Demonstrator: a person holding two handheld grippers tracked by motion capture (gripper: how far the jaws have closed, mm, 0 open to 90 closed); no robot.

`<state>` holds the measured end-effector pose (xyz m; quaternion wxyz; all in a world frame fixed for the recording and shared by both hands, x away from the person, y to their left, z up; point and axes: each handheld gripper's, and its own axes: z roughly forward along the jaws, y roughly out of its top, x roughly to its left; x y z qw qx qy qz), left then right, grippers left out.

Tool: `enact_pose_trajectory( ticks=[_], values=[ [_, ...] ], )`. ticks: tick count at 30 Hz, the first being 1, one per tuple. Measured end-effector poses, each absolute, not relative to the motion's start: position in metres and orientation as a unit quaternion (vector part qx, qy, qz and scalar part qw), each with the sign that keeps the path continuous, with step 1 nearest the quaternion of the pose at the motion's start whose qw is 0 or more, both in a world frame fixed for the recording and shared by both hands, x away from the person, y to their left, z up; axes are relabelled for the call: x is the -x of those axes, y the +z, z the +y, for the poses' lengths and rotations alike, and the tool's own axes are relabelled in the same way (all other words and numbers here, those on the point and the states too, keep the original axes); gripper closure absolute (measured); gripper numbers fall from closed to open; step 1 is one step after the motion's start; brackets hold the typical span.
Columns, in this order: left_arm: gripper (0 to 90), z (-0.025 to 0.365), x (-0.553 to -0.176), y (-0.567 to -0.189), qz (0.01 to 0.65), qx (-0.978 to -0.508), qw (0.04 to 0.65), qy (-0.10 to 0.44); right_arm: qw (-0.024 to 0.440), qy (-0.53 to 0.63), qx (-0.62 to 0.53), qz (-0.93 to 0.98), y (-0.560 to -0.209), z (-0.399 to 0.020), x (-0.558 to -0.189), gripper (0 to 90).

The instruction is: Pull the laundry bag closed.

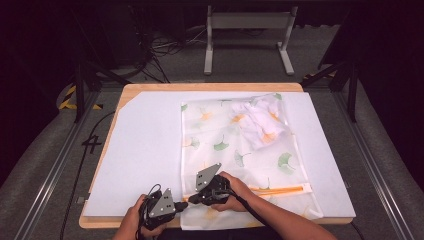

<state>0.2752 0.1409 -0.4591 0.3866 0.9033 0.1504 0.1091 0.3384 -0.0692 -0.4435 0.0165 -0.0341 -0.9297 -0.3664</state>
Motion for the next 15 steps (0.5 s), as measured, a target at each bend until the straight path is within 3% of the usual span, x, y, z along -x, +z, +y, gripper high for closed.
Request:
enact_pose_trajectory(
  ticks=[15],
  values=[
    [90.0,0.1407,-0.2753,-0.4586,0.153,-0.904,0.384,0.109,0.010,-0.358,0.040,-0.933,-0.4404,-0.0775,-0.3359,90.0]
  ],
)
